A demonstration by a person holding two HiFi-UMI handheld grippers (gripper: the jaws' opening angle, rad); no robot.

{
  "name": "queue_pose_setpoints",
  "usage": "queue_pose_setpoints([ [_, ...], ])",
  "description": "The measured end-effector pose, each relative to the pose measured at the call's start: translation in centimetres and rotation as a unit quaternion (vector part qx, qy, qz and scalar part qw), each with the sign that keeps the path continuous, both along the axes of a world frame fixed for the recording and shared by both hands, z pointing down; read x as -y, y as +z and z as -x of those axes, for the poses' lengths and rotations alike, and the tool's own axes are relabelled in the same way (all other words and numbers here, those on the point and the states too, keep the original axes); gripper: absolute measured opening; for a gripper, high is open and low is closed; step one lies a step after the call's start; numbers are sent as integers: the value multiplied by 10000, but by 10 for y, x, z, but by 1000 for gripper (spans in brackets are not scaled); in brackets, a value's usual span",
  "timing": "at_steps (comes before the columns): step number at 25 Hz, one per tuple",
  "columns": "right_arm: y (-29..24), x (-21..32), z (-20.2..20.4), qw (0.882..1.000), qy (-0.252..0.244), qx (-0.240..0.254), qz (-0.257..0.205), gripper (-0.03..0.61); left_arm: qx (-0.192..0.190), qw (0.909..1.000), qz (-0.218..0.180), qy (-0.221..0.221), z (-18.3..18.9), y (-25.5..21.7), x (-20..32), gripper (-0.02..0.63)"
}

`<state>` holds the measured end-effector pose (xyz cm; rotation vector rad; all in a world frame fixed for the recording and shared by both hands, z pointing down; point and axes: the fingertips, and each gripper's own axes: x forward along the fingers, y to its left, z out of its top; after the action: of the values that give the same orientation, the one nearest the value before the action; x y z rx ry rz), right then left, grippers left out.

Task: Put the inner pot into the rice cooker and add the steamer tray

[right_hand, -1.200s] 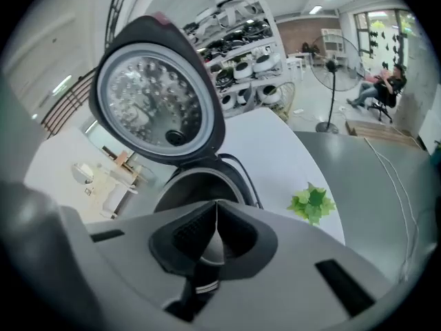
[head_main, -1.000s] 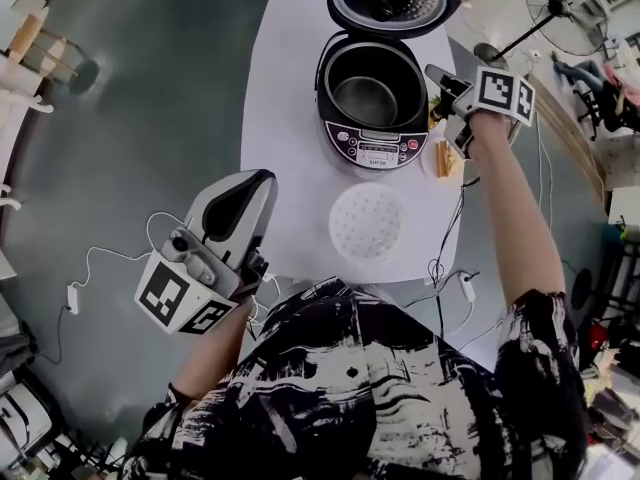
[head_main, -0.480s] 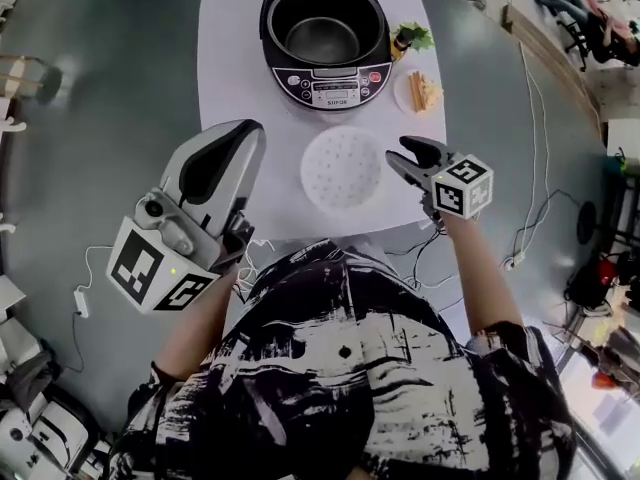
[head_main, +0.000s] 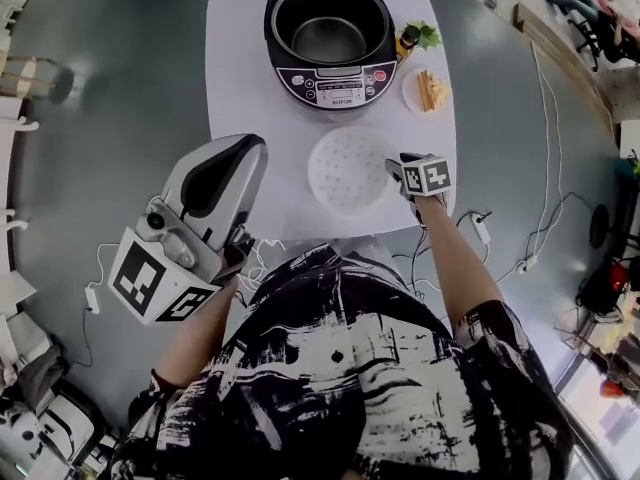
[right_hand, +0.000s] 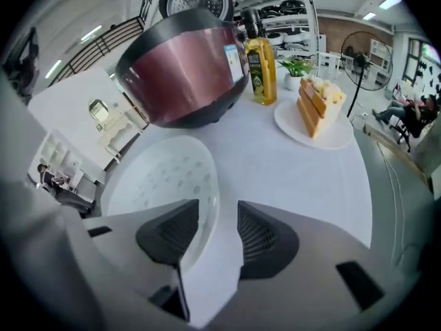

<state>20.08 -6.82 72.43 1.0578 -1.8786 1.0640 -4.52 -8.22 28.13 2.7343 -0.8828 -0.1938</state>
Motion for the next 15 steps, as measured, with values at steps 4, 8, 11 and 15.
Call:
queue_pose_setpoints([
  [4,12,0,4,9995,138,-131,238,31,19,10000,22,-94,6,2,-1,5],
  [8,11,0,4,9980,469,-153,387,14,-5,9999,-10,-158,12,0,-3,5],
  [11,0,0,1,9971,632,-62,423,11,-65,9998,-42,-189,14,-1,-2,5],
  [15,-46,2,1,9964,699,340,334,6,-191,9996,-93,-169,13,-3,-1,5],
])
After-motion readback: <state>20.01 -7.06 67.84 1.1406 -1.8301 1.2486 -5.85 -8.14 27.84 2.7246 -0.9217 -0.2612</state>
